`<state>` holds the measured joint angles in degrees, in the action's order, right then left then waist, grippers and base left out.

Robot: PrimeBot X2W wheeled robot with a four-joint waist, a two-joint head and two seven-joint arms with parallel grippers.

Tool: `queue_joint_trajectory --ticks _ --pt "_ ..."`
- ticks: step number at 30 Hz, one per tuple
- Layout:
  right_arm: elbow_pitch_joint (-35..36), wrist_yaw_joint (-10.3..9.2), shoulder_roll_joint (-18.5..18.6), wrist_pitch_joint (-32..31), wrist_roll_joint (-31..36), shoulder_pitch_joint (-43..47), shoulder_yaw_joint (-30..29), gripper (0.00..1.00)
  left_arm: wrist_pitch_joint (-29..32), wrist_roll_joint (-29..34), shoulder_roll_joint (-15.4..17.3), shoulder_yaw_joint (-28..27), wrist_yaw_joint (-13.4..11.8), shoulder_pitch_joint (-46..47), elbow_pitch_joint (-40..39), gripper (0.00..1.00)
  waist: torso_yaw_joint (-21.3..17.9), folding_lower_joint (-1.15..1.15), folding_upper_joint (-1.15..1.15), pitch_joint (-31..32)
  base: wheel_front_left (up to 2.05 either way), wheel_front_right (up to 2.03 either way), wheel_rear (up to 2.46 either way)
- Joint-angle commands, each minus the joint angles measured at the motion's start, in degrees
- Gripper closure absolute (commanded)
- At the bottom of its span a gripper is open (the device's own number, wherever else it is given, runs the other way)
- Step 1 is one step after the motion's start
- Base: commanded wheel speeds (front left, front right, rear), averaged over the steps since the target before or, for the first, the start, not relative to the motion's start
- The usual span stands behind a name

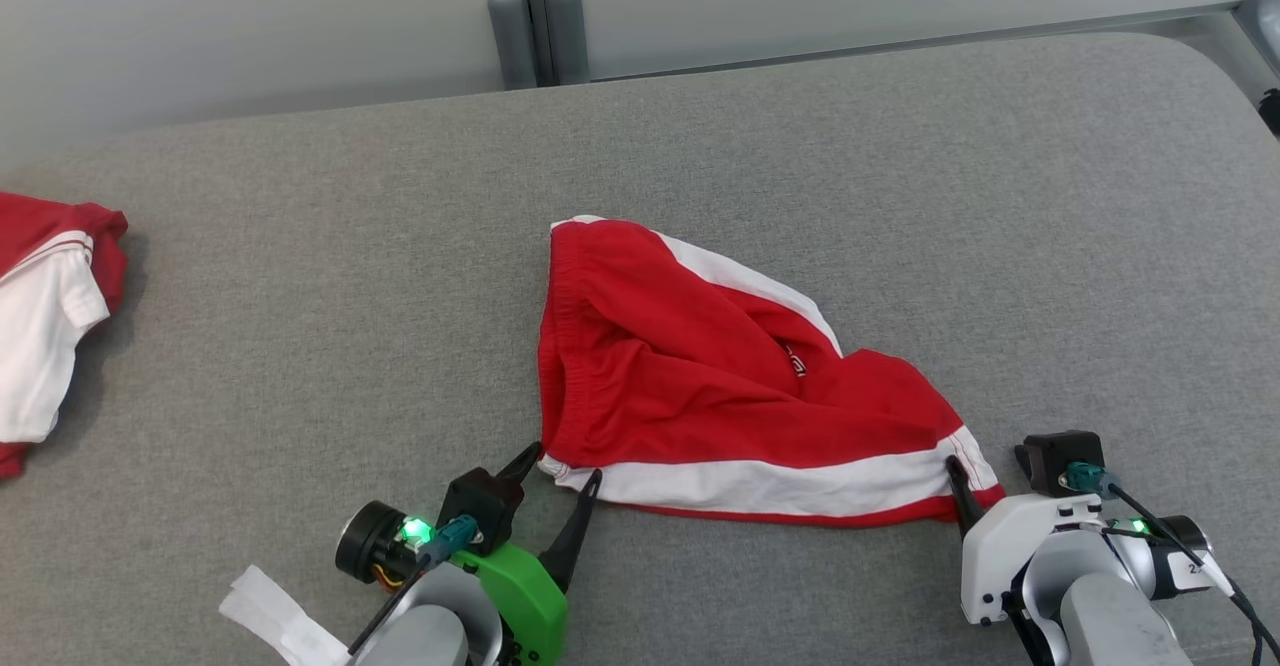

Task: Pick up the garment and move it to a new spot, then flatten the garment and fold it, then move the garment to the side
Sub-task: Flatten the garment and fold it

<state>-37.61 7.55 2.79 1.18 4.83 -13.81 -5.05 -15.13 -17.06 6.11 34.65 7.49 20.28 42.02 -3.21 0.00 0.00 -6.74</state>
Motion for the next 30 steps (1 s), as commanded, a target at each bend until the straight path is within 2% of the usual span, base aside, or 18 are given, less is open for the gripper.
queue_joint_trajectory --ticks 1,2,3,4,5,6,7,14,19,24,30 --pt "-0.8 -0.12 0.2 -1.3 0.3 0.0 0.1 0.0 0.0 0.4 0.4 0.0 -0.1 0.0 0.0 0.16 0.1 0.0 0.0 0.0 0.0 0.0 0.0" --pt "-0.7 -0.12 0.2 -1.6 0.1 0.0 0.3 0.03 0.0 0.4 0.4 0.0 -0.1 -0.1 0.0 0.25 0.1 0.0 0.0 0.0 0.0 0.0 0.0" --pt "-0.7 -0.12 0.2 -2.0 -0.1 0.1 0.4 0.13 0.0 0.3 0.4 0.1 -0.1 -0.1 0.1 0.45 0.1 0.0 0.0 0.0 0.0 0.0 0.0" --pt "-0.8 -0.12 0.2 -2.7 -0.4 0.2 0.6 0.57 0.0 0.1 0.4 0.2 -0.1 -0.2 0.3 0.71 0.0 0.0 0.0 0.0 0.0 0.0 0.0" --pt "-1.0 -0.12 0.2 -3.3 -0.5 0.3 0.7 0.69 0.0 -0.1 0.4 0.4 -0.1 -0.2 0.6 1.0 0.0 0.0 0.0 0.0 0.0 0.0 0.0" --pt "-1.1 -0.13 0.2 -4.1 -0.7 0.4 0.9 0.91 0.0 -0.4 0.3 0.8 -0.1 -0.2 1.1 1.0 0.0 0.0 0.0 0.0 0.0 0.0 0.0" --pt "-1.2 -0.13 0.3 -4.6 -0.9 0.5 0.9 1.0 0.0 -0.6 0.3 1.0 -0.1 -0.1 1.4 1.0 0.0 0.0 0.0 0.1 0.0 0.0 0.0" --pt "1.2 -0.11 0.2 -4.7 -4.4 1.0 2.6 1.0 0.0 -3.3 -0.3 2.2 -0.1 1.2 1.9 1.0 0.0 0.0 0.0 0.4 0.0 0.0 0.0" --pt "6.8 -0.11 0.2 -0.7 -13.8 0.5 4.6 1.0 0.0 -6.7 -0.2 0.7 -0.1 1.4 -3.1 1.0 0.1 0.0 0.0 0.9 0.0 0.0 0.0" --pt "16.6 -0.11 0.2 1.9 -20.3 -0.2 5.4 1.0 0.0 -11.5 0.8 -0.1 -0.1 2.1 -12.0 1.0 0.1 0.0 0.0 1.5 0.0 0.0 0.0" --pt "30.7 -0.1 0.2 0.1 -23.8 -2.9 5.4 1.0 0.0 -18.4 2.9 1.2 -0.1 6.8 -19.4 1.0 -0.5 0.0 0.0 1.8 0.0 0.0 0.0"
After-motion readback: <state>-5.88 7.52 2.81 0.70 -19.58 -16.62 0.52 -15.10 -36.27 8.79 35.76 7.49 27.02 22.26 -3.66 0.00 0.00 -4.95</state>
